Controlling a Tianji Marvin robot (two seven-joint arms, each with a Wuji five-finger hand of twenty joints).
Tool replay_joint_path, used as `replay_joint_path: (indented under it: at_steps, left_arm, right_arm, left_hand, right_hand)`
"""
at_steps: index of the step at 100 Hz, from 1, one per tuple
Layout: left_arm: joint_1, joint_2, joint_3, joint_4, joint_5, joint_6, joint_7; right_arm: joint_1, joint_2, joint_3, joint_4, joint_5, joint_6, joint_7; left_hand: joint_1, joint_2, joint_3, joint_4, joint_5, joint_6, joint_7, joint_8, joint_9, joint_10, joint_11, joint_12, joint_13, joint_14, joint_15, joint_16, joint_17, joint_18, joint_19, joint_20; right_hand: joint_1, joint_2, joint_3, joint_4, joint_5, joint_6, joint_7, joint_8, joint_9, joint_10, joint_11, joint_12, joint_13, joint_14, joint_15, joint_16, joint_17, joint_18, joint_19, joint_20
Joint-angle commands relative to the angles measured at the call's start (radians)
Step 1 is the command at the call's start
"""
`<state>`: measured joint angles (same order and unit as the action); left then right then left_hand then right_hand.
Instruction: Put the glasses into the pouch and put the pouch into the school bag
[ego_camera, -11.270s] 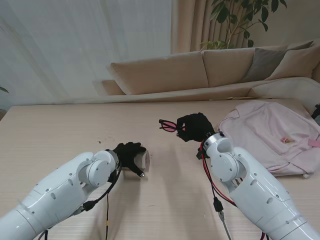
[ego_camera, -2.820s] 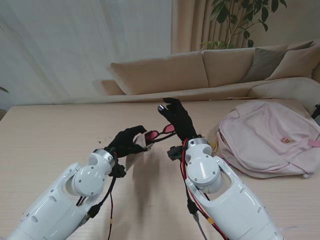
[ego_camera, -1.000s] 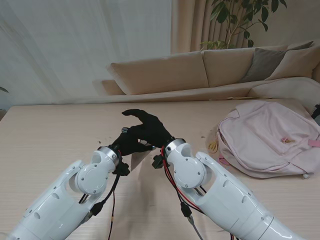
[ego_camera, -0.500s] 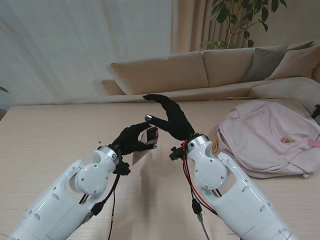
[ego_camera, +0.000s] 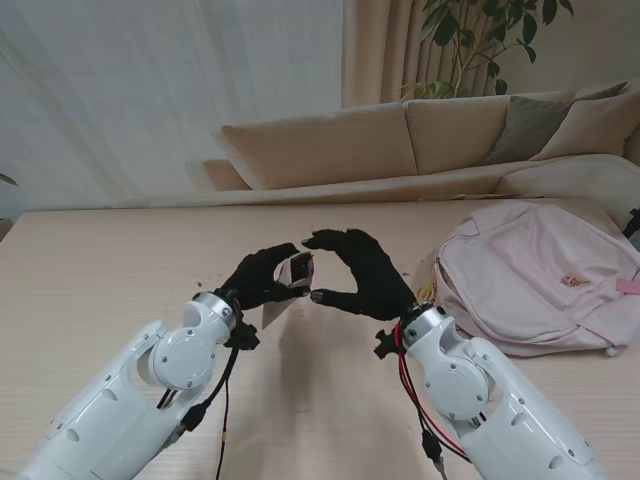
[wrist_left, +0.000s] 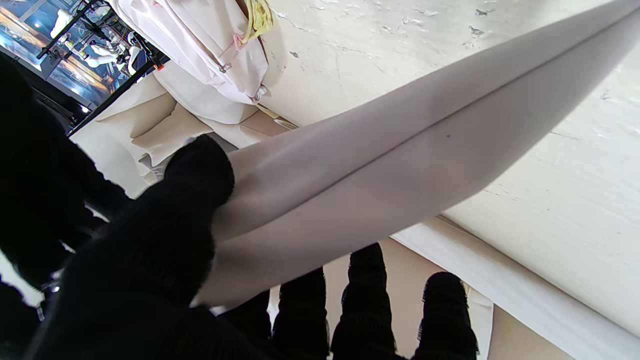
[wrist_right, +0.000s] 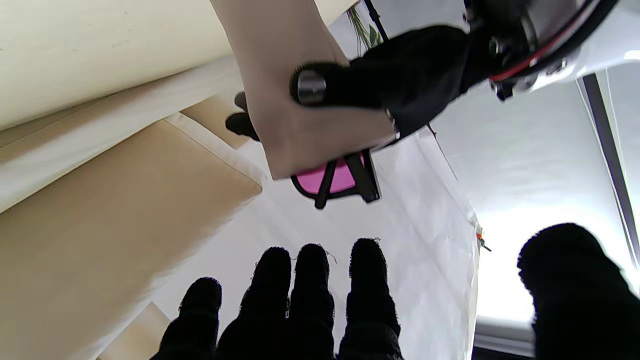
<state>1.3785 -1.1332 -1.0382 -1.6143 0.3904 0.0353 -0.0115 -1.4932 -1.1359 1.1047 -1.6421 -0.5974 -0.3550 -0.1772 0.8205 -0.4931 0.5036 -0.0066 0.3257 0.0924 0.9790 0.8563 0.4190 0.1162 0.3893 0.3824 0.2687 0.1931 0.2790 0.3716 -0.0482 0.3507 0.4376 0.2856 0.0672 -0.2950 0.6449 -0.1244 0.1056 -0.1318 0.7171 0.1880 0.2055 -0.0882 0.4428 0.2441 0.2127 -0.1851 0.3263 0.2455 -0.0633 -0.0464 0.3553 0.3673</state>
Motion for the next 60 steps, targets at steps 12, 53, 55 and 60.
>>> replay_joint_path:
  at_steps: [12,53,55,60]
  left_arm:
    - [0.010,-0.006,-0.008,-0.020,0.001,-0.004,-0.010]
    - [0.018,-0.010,-0.011,-0.035,-0.018,-0.006,0.001]
    - [0.018,-0.010,-0.011,-0.036,-0.020,-0.006,0.001]
    - [0.019,-0.010,-0.012,-0.040,-0.018,-0.005,0.001]
  right_arm:
    - [0.002,-0.001,-0.039,0.027,0.004,0.016,0.007]
    - [0.029,-0.002,-0.106,0.069,-0.042,0.070,-0.018]
    - [0.030,-0.002,-0.108,0.069,-0.045,0.072,-0.018]
    - [0.034,-0.001,-0.114,0.075,-0.058,0.069,-0.023]
  left_hand:
    - [0.022,0.052,0.003,-0.024,0.013,-0.077,0.082,0.010,0.009,-0.008,0.010,0.007,0.012,0.002,0.006,0.006,-0.005,0.022,0.002,-0.005]
    - [0.023,0.051,0.005,-0.024,0.015,-0.076,0.081,0.009,0.013,-0.006,0.011,0.007,0.013,0.003,0.006,0.006,-0.006,0.020,0.005,-0.007]
    - [0.023,0.052,0.005,-0.024,0.015,-0.076,0.081,0.009,0.015,-0.007,0.011,0.007,0.013,0.004,0.006,0.006,-0.006,0.021,0.005,-0.007]
    - [0.021,0.052,0.003,-0.025,0.017,-0.077,0.082,0.009,0.016,-0.008,0.011,0.007,0.015,0.003,0.007,0.006,-0.004,0.022,0.006,-0.007]
  right_hand:
    - [-0.011,0.015,-0.019,0.017,-0.023,0.015,-0.045,-0.034,-0.014,-0.040,-0.058,-0.027,-0.045,-0.067,-0.043,-0.022,-0.001,-0.028,-0.062,0.028]
    - [-0.013,0.029,-0.010,0.019,-0.019,0.024,-0.074,-0.053,-0.014,-0.047,-0.114,-0.047,-0.046,-0.088,-0.085,-0.044,0.015,-0.037,-0.109,0.040]
    - [-0.014,0.031,-0.009,0.018,-0.020,0.023,-0.074,-0.054,-0.016,-0.049,-0.119,-0.049,-0.046,-0.089,-0.087,-0.045,0.013,-0.033,-0.108,0.042]
    - [-0.014,0.035,-0.007,0.018,-0.017,0.014,-0.073,-0.054,-0.013,-0.052,-0.123,-0.051,-0.045,-0.088,-0.090,-0.047,0.011,-0.028,-0.106,0.048]
